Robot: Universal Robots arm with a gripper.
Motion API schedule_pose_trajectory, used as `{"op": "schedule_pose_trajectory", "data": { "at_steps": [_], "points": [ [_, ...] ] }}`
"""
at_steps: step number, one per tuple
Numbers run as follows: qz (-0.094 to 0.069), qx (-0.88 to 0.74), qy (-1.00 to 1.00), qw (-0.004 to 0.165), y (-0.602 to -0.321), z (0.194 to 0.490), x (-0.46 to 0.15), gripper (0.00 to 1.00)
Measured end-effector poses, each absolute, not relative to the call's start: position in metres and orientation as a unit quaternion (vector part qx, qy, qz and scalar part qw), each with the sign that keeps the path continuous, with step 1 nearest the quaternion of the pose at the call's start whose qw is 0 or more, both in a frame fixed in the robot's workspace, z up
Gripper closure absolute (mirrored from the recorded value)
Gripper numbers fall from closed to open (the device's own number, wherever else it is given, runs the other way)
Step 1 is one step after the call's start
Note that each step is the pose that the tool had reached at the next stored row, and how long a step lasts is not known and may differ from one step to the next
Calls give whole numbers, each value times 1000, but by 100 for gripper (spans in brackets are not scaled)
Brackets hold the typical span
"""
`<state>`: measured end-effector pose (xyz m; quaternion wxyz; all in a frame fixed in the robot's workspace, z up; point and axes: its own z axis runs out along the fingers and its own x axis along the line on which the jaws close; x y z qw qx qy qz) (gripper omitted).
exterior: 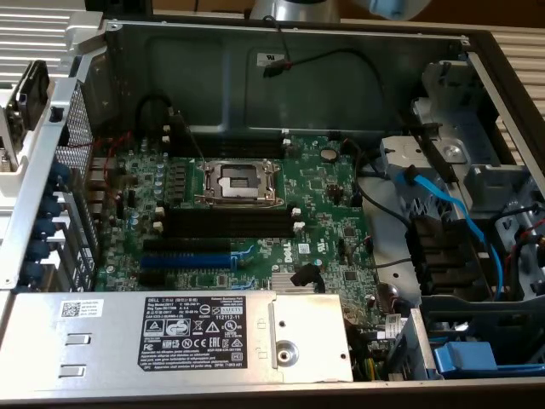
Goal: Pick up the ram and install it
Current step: 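Reach for the ram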
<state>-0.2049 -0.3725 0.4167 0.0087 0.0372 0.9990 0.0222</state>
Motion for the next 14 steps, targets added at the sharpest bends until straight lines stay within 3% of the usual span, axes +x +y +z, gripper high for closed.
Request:
{"op": "schedule_pose_trajectory", "data": {
  "at_steps": [14],
  "points": [
    [22,37,999,9,-371,417,-269,89]
  ]
}}
